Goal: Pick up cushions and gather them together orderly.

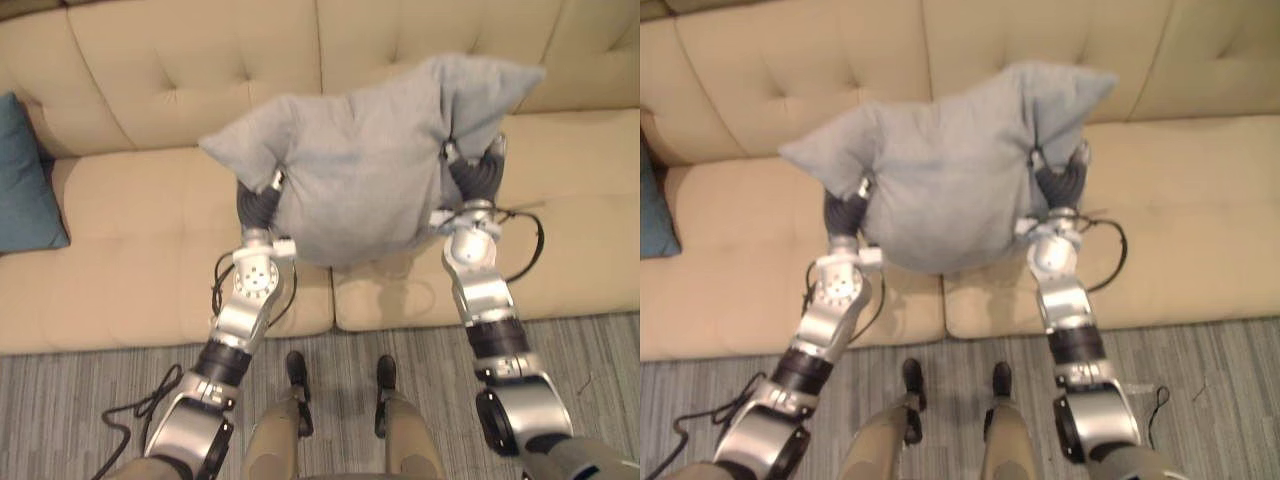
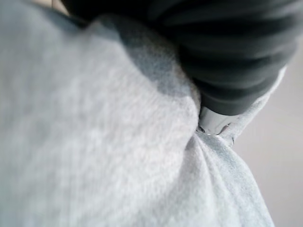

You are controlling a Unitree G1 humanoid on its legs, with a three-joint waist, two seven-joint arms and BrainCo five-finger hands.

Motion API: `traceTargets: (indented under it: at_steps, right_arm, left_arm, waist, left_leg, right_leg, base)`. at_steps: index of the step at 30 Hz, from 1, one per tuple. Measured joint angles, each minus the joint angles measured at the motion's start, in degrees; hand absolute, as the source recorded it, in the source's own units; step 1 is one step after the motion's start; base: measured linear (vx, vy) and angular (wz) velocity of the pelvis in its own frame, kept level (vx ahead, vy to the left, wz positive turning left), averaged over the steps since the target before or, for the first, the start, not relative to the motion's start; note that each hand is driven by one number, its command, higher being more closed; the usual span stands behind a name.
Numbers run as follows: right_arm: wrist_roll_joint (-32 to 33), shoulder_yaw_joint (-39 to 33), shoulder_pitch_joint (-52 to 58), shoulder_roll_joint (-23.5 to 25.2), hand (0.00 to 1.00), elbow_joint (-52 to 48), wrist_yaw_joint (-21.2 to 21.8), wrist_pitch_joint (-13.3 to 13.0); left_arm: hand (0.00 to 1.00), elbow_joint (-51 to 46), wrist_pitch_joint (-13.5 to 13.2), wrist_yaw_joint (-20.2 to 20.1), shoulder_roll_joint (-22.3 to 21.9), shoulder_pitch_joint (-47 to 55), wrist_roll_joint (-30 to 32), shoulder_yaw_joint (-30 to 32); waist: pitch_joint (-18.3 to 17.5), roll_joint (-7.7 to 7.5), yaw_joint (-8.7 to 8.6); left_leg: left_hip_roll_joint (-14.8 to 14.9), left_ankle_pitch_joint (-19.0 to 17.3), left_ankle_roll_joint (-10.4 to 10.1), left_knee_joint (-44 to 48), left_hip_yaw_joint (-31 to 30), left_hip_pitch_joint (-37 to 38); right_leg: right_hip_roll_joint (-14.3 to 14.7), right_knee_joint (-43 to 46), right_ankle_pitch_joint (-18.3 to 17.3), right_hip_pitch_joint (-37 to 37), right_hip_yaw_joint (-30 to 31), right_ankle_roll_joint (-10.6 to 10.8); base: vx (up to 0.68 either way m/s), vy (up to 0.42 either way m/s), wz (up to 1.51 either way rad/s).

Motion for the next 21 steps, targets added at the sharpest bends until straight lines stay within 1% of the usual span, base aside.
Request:
traceTargets:
  at_steps: [1,3,4,6,10,11,12,13,14,15,17,20,21]
  right_arm:
    - [-0.1,0.0,-4.1,-0.4,1.0,1.7,-0.7,0.1]
    - [-0.1,-0.1,-8.4,-0.4,1.0,4.2,-1.7,0.3]
    - [0.0,-0.2,-10.9,-0.4,1.0,5.5,-2.2,0.5]
    - [0.0,-0.3,-13.7,-0.4,1.0,7.1,-2.7,0.6]
    - [0.2,-1.4,-20.9,-0.4,1.0,13.1,-3.5,1.0]
    - [0.3,-1.9,-22.8,-0.4,1.0,13.7,-3.8,1.0]
    - [0.3,-2.5,-24.7,-0.4,0.0,14.1,-4.1,1.0]
    - [0.3,-2.9,-26.7,-0.5,0.0,14.8,-4.7,0.9]
    - [0.3,-3.0,-26.8,-0.5,0.0,14.9,-4.7,0.9]
    - [0.3,-4.5,-30.1,-0.5,0.0,14.9,-5.2,0.2]
    - [0.4,-4.8,-31.4,-0.5,0.0,14.9,-6.1,-0.2]
    - [1.3,-6.3,-31.4,-0.1,0.0,13.9,-7.0,-0.6]
    - [2.7,-7.2,-31.5,-0.1,0.0,12.1,-7.1,-0.8]
  left_arm:
    - [1.0,2.5,-0.3,1.1,0.9,-4.4,0.0,0.9]
    - [1.0,5.4,-0.4,1.8,1.9,-8.8,-0.1,2.0]
    - [1.0,7.0,-0.4,2.0,2.3,-11.2,-0.1,2.7]
    - [1.0,8.5,-0.4,3.0,2.9,-14.1,-0.1,3.0]
    - [1.0,15.8,-0.6,2.8,5.2,-22.1,-0.2,2.9]
    - [0.0,17.3,-0.6,2.7,5.8,-24.8,-0.2,2.9]
    - [0.0,18.2,-0.8,2.6,6.5,-27.0,-0.2,2.9]
    - [0.0,18.8,-1.1,2.6,7.3,-29.1,-0.2,2.9]
    - [0.0,18.8,-1.1,2.6,7.4,-29.2,-0.2,2.9]
    - [0.0,19.1,-2.1,2.6,8.2,-32.5,-0.2,3.9]
    - [0.0,19.1,-2.4,2.6,8.1,-33.7,-0.4,5.0]
    - [0.0,19.1,-3.1,2.6,7.9,-34.1,-3.1,6.4]
    - [0.0,19.1,-3.5,2.2,7.8,-35.1,-4.6,7.4]
  waist:
    - [0.8,0.15,0.0]
    - [2.7,0.19,0.0]
    - [3.5,0.27,-0.01]
    - [4.6,0.38,-0.01]
    - [6.1,0.82,-0.34]
    - [6.6,1.02,-0.34]
    - [7.8,1.08,-0.35]
    - [8.7,1.13,-0.48]
    - [8.7,1.13,-0.49]
    - [8.9,1.28,-0.56]
    - [8.9,1.26,-0.47]
    - [8.9,1.26,0.0]
    - [8.9,1.26,0.09]
  left_leg:
    - [-0.1,0.9,0.1,-0.1,-0.5,-2.3]
    - [-0.1,1.7,0.1,-0.2,-0.7,-3.6]
    - [-0.1,2.2,0.1,-0.1,-0.8,-5.2]
    - [-0.1,2.8,0.2,-0.1,-0.9,-7.0]
    - [-0.2,4.3,0.2,0.0,-1.4,-12.2]
    - [-0.2,4.9,0.2,0.0,-1.5,-14.0]
    - [-0.2,5.2,0.1,0.0,-1.5,-15.0]
    - [-0.1,5.6,0.1,0.0,-1.5,-16.2]
    - [-0.1,5.7,0.1,0.0,-1.5,-16.3]
    - [0.3,6.4,0.0,0.0,-1.6,-19.3]
    - [0.6,6.7,-0.2,0.0,-1.5,-20.6]
    - [1.0,6.7,-0.2,0.0,-1.0,-21.0]
    - [1.2,6.8,-0.4,0.0,-0.9,-21.7]
  right_leg:
    - [0.0,0.5,0.0,-2.3,-0.1,0.0]
    - [0.0,1.6,0.0,-4.0,-0.2,0.0]
    - [-0.1,2.7,0.0,-6.1,-0.2,0.0]
    - [-0.1,3.9,0.0,-8.5,0.0,0.0]
    - [-0.2,6.2,0.0,-14.5,0.2,0.0]
    - [-0.2,7.0,0.1,-16.6,0.4,-0.1]
    - [-0.1,7.4,0.2,-17.8,0.5,-0.3]
    - [-0.1,7.8,0.3,-19.3,0.6,-0.4]
    - [-0.1,7.8,0.3,-19.4,0.6,-0.5]
    - [0.2,8.0,0.8,-22.6,0.6,-0.9]
    - [0.5,8.1,1.0,-23.8,0.6,-1.2]
    - [0.9,8.8,1.0,-24.9,1.1,-1.2]
    - [1.1,8.9,1.0,-25.6,1.2,-1.2]
  base:
    - [-0.08,0.002,0.15]
    - [-0.09,-0.003,0.1]
    - [-0.09,-0.006,0.06]
    - [-0.06,-0.004,0.04]
    - [-0.06,-0.008,0.07]
    - [-0.06,-0.013,0.05]
    - [-0.07,-0.019,0.02]
    - [-0.05,-0.015,-0.01]
    - [-0.06,-0.017,0.0]
    - [-0.04,-0.015,-0.01]
    - [-0.02,-0.02,-0.03]
    - [0.01,-0.024,-0.07]
    - [0.01,-0.019,-0.03]
